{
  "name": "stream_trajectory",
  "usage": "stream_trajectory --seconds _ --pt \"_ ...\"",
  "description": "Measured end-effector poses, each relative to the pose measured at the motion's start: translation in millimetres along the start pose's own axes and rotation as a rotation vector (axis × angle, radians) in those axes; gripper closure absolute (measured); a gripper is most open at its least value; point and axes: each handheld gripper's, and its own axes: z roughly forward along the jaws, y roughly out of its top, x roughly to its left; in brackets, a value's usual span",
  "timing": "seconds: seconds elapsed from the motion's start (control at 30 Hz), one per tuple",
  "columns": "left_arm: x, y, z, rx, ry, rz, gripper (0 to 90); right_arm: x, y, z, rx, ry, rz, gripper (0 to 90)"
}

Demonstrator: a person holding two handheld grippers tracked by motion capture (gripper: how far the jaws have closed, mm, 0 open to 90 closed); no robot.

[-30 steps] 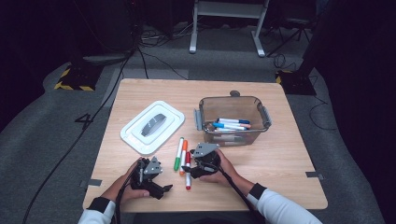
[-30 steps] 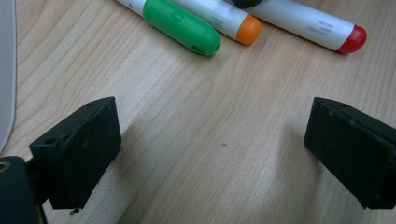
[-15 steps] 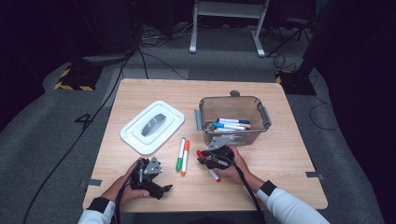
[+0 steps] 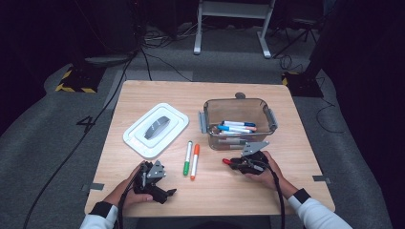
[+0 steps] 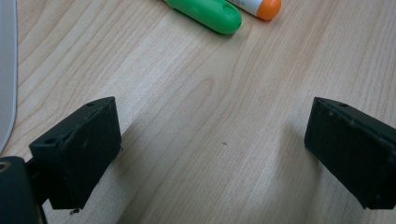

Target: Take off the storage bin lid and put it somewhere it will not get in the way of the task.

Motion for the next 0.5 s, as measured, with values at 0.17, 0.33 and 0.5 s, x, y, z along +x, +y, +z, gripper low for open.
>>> stream_trajectory --seconds 0.17,0.33,0.5 --pt "0.0 0.0 0.0 0.000 0.000 0.000 4.2 -4.6 -7.6 -16.6 -0.027 -0.007 -0.002 74.7" --pt "-0.1 0.0 0.1 -0.001 -0.001 -0.002 4.1 -7.7 -12.9 -33.9 -0.063 -0.025 0.004 74.7" --pt "0.0 0.0 0.1 0.000 0.000 -0.001 4.0 -14.1 -18.6 -47.2 -0.096 -0.043 0.024 74.7"
